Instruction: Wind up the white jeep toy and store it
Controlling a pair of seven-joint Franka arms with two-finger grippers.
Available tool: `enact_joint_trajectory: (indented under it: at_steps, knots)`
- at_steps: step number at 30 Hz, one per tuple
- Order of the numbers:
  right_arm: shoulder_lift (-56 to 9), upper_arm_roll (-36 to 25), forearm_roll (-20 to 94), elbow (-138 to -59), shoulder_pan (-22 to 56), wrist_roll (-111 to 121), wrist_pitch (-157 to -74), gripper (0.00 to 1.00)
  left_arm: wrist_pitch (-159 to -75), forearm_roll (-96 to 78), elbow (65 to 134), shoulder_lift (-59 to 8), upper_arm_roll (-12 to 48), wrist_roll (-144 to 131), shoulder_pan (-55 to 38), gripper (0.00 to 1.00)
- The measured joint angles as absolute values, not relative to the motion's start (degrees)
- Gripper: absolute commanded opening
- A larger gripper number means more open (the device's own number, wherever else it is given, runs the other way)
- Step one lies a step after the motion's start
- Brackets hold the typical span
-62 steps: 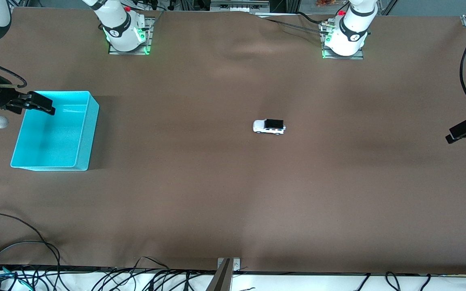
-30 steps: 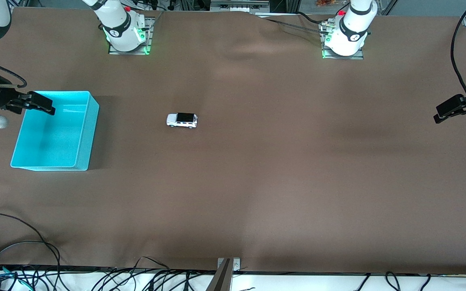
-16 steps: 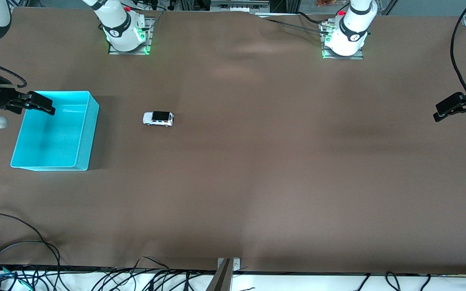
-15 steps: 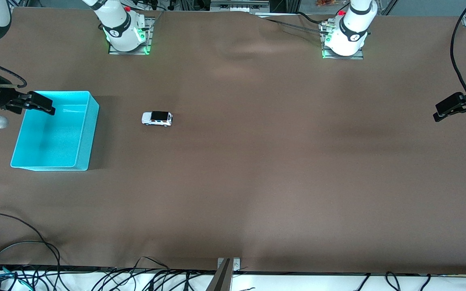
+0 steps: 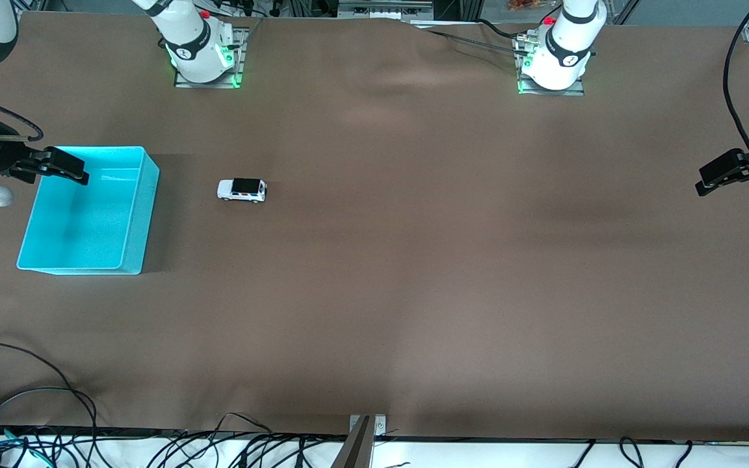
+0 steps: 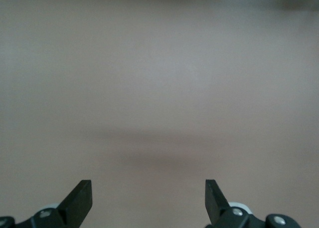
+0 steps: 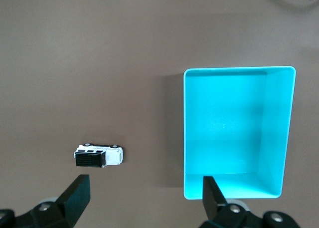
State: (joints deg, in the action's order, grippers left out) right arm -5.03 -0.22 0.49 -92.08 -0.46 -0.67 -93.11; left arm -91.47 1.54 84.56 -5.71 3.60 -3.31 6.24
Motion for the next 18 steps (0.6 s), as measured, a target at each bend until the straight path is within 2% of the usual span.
enact_joint_trajectory:
  at_steps: [18]
  knots:
    - [-5.88, -0.22, 0.49, -92.16, -0.47, -0.67, -92.87, 1.0, -91.51, 1.52, 84.25, -5.68, 3.59, -3.32, 5.9, 1.0]
